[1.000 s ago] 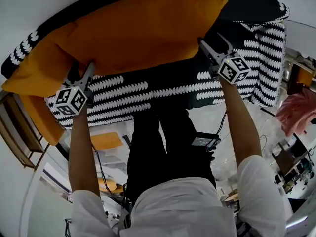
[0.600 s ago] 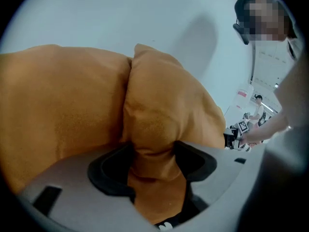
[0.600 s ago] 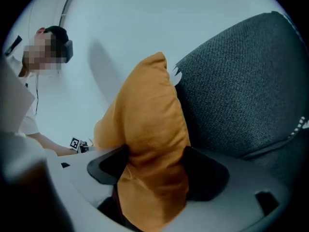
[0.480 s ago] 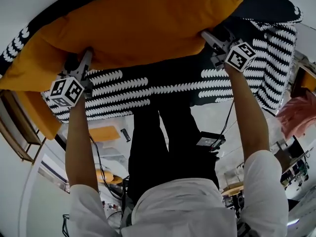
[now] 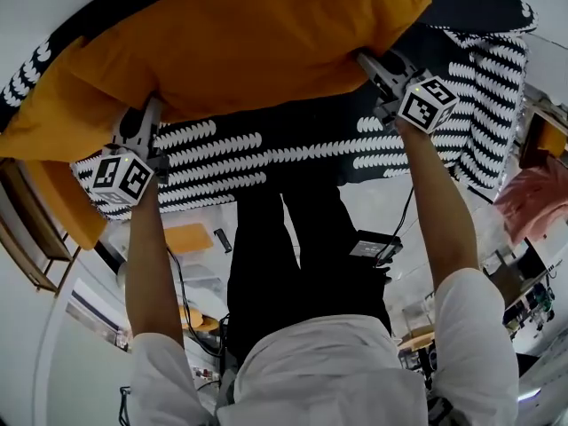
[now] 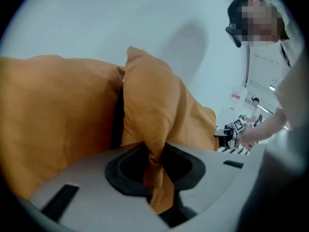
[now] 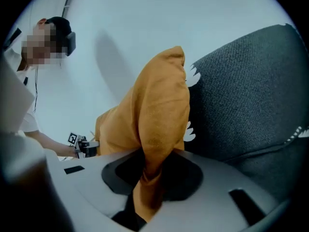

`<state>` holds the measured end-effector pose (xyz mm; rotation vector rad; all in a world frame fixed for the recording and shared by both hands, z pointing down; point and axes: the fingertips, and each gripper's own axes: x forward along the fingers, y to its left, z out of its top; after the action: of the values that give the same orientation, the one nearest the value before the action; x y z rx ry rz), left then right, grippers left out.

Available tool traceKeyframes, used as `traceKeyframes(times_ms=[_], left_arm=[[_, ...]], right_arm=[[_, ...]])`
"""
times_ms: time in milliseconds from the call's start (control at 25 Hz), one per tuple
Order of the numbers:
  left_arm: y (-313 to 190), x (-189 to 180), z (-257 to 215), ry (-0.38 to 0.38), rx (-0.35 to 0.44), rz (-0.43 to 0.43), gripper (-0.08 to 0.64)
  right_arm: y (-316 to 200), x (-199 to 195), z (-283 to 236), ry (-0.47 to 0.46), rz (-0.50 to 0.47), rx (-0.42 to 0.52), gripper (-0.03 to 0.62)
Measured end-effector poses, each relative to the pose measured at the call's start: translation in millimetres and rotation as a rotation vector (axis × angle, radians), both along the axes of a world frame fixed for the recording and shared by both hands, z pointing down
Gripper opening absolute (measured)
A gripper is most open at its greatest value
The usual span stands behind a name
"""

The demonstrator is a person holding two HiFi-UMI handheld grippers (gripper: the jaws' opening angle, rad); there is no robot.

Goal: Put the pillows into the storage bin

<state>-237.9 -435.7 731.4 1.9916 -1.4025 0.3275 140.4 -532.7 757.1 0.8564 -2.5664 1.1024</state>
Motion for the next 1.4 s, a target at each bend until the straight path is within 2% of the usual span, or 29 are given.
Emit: traceKeyframes(times_ms=[160, 400, 520, 640, 960, 1160, 1400], left_arm=[[18, 7, -25, -0.008, 0.022, 0.041, 0.078], [48, 15, -60, 0.006, 0.064, 0.044, 0.077], [70, 22, -91, 0.042, 0.077, 0.032, 0.077], [97, 22, -140, 0.064, 0.11, 0.024, 0.077], [157, 23, -290, 0.125, 0.301, 0.02, 0.077], [184, 35, -371, 0.03, 0.442, 0.059, 0.077], [243, 42, -445, -0.033, 0.523, 0.051, 0.077]], right_arm=[[16, 5, -31, -0.008, 0.065, 0.05, 0.08], [56, 17, -85, 0.004, 0.099, 0.11, 0.061], [81, 26, -126, 0.007, 0.118, 0.139, 0.06], [108, 25, -183, 0.012, 0.137, 0.187, 0.058], [170, 28, -347, 0.0, 0.145, 0.379, 0.058], [202, 41, -422, -0.056, 0.154, 0.488, 0.058], [259, 49, -475, -0.159, 0.149, 0.547, 0.058]])
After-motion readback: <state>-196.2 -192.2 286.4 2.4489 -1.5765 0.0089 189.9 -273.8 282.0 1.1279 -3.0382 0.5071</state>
